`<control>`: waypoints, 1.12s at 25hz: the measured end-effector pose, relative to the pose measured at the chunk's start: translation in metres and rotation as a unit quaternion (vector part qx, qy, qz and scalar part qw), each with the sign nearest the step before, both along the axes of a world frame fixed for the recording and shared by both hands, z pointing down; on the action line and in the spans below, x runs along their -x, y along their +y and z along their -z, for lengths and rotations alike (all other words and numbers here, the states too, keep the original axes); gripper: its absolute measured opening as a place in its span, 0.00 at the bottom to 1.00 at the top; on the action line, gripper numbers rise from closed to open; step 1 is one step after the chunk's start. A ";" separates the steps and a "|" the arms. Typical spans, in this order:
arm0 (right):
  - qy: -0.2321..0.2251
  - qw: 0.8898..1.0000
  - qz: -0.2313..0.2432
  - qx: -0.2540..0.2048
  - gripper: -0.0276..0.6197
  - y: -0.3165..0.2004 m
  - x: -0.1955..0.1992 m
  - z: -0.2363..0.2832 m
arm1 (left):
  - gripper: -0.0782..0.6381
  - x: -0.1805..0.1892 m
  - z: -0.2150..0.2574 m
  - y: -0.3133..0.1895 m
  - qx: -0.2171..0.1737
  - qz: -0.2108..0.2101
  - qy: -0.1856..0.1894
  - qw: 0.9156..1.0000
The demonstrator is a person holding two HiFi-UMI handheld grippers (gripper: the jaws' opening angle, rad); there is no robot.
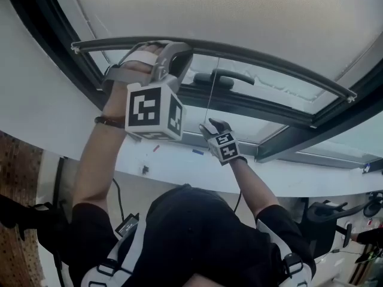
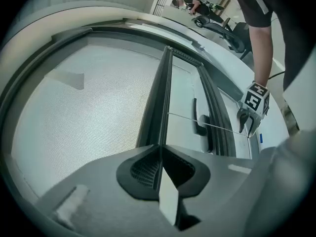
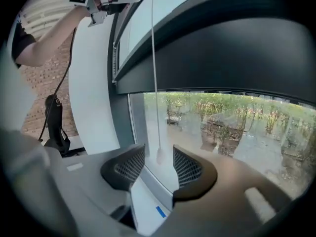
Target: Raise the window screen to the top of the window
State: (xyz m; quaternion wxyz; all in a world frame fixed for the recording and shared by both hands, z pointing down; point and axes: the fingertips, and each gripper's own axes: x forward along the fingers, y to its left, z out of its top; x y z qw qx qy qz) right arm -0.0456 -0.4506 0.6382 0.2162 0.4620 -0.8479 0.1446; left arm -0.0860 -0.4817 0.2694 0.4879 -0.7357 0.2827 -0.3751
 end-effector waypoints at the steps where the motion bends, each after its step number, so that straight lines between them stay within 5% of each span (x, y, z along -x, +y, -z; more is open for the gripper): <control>1: 0.003 1.000 0.003 0.003 0.31 -0.003 0.001 -0.002 | 0.15 0.000 0.000 0.000 0.001 0.000 0.000 1.000; 10: 0.016 1.000 -0.007 0.020 0.16 -0.016 0.014 -0.014 | 0.15 0.000 0.003 -0.002 0.005 0.006 0.019 1.000; 16: 0.053 0.998 0.032 0.029 0.15 0.001 0.022 -0.012 | 0.15 0.002 0.007 -0.002 0.001 0.006 0.029 1.000; 21: 0.029 0.996 0.051 0.070 0.15 0.027 0.021 0.000 | 0.16 0.002 0.018 -0.005 0.005 0.006 0.038 0.999; 28: 0.040 0.994 0.063 0.081 0.15 0.051 0.012 0.032 | 0.18 0.003 0.047 -0.005 -0.048 0.004 0.099 0.994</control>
